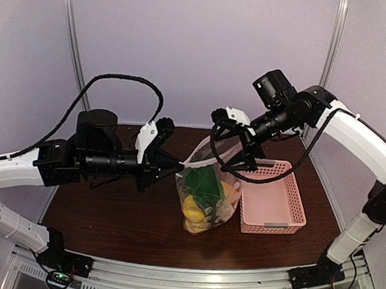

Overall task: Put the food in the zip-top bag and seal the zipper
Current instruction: Pass from the left arm to the right, then hold the zipper food storage bag at the center of the board.

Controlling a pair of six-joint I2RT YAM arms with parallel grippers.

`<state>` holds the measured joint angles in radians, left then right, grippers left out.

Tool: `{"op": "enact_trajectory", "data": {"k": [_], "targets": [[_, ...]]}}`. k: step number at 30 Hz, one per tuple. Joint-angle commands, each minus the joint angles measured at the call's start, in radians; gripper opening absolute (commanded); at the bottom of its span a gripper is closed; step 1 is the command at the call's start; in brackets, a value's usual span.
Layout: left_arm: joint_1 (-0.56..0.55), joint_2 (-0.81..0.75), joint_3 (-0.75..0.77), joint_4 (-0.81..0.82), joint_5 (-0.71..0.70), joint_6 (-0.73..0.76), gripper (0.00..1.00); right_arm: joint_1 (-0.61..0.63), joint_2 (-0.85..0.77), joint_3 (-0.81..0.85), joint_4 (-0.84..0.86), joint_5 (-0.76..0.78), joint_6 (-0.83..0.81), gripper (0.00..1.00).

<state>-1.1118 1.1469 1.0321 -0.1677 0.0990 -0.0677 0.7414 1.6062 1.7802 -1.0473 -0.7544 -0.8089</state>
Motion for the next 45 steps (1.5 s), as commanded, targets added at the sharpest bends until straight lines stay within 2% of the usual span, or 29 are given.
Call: {"op": "enact_trajectory", "data": {"k": [1, 5, 10, 14, 17, 20, 21, 23, 24, 25, 28, 30, 36, 40, 45], "targets": [[0.001, 0.019, 0.055, 0.006, 0.077, 0.029, 0.06, 0.016, 0.013, 0.053, -0.037, 0.051, -0.047, 1.00], [0.002, 0.028, 0.063, -0.013, 0.092, 0.028, 0.06, 0.034, 0.005, 0.092, -0.046, 0.052, -0.059, 0.97], [0.001, 0.035, 0.073, -0.021, 0.109, 0.033, 0.06, 0.071, -0.013, 0.076, -0.035, 0.134, -0.092, 0.97], [0.002, 0.046, 0.087, -0.030, 0.133, 0.053, 0.07, 0.097, 0.025, 0.083, -0.067, 0.149, -0.109, 0.98], [0.001, 0.057, 0.094, -0.041, 0.151, 0.058, 0.08, 0.099, 0.056, 0.105, -0.065, 0.133, -0.094, 0.95], [0.002, 0.055, 0.094, -0.042, 0.138, 0.057, 0.09, 0.099, 0.095, 0.161, -0.106, 0.113, -0.103, 0.81], [0.001, 0.051, 0.094, -0.040, 0.120, 0.057, 0.09, 0.098, 0.111, 0.187, -0.127, 0.101, -0.106, 0.71], [0.001, 0.039, 0.092, -0.036, 0.087, 0.090, 0.13, 0.099, 0.136, 0.227, -0.158, 0.086, -0.113, 0.43], [0.001, 0.032, 0.089, -0.033, 0.059, 0.092, 0.19, 0.099, 0.141, 0.240, -0.162, 0.084, -0.110, 0.33], [0.001, 0.022, 0.080, -0.027, 0.030, 0.094, 0.25, 0.099, 0.141, 0.244, -0.158, 0.085, -0.105, 0.30], [0.002, -0.031, 0.008, 0.035, -0.047, 0.057, 0.43, 0.099, 0.126, 0.238, -0.138, 0.089, -0.084, 0.24], [0.001, -0.070, -0.062, 0.106, -0.058, 0.009, 0.48, 0.097, 0.115, 0.230, -0.128, 0.095, -0.075, 0.21], [0.001, -0.109, -0.172, 0.149, -0.067, -0.037, 0.48, 0.097, 0.107, 0.214, -0.124, 0.101, -0.064, 0.09], [0.001, -0.133, -0.239, 0.231, -0.048, -0.074, 0.44, 0.098, 0.096, 0.202, -0.111, 0.108, -0.053, 0.08], [0.002, -0.121, -0.248, 0.278, -0.056, -0.091, 0.35, 0.097, 0.084, 0.194, -0.101, 0.105, -0.041, 0.10]]}}
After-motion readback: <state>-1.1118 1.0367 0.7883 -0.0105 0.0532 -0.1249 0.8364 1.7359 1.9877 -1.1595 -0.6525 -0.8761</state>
